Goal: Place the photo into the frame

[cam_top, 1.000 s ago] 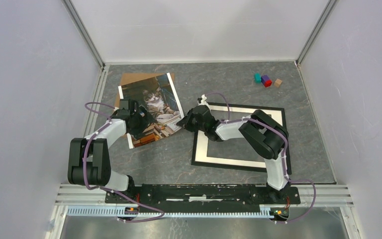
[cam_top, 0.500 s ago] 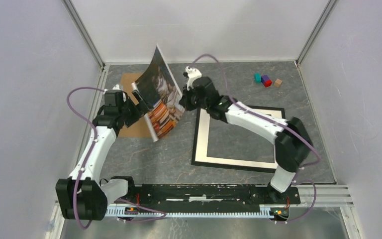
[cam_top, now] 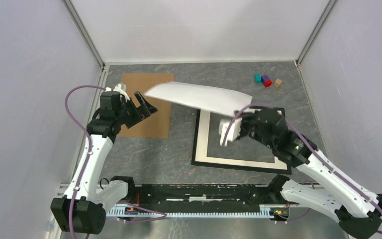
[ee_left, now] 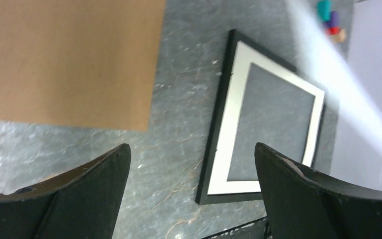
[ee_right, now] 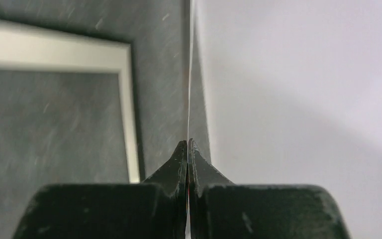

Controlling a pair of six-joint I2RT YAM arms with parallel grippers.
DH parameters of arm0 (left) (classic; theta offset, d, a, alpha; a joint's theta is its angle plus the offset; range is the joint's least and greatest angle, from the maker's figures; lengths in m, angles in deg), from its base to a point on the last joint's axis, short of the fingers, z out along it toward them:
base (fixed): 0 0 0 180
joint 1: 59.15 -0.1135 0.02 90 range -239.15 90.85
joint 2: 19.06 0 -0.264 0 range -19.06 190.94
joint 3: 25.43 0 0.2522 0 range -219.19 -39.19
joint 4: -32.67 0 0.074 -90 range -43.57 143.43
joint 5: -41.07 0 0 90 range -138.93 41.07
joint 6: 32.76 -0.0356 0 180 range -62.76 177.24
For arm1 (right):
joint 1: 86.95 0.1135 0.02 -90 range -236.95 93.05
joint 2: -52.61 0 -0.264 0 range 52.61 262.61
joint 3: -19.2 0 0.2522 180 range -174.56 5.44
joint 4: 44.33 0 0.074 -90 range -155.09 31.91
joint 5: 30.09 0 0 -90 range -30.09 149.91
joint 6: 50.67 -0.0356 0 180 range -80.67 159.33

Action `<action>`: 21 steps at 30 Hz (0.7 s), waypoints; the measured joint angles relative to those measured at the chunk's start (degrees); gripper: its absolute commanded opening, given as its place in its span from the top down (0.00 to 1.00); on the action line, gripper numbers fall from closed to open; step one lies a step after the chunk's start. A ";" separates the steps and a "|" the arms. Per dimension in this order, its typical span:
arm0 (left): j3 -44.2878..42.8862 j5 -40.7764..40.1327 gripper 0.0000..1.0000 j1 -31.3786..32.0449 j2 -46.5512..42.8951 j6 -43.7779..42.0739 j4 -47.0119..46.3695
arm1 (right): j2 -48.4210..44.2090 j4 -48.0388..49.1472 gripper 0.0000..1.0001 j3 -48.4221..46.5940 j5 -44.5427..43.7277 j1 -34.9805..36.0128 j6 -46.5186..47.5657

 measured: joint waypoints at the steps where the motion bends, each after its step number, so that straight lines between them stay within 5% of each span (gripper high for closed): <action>1: 0.52 -0.59 0.00 0.04 -0.22 -0.13 0.81 | -3.10 -0.52 1.00 4.96 0.15 0.00 3.72; 8: 8.15 -8.41 0.00 0.04 -0.63 -0.52 7.04 | -10.54 -7.37 1.00 32.33 0.07 -0.04 17.79; 11: 9.49 -6.95 0.00 0.04 -0.50 -0.68 8.02 | -13.42 -10.21 1.00 36.79 -0.35 -0.04 20.83; 16: 10.27 8.11 0.00 0.04 5.97 0.00 -0.68 | -16.55 -9.51 1.00 37.46 0.83 -0.44 23.50; 21: 13.94 22.64 0.00 0.37 22.29 3.85 -13.16 | -16.85 -7.41 1.00 37.73 4.79 -1.05 24.24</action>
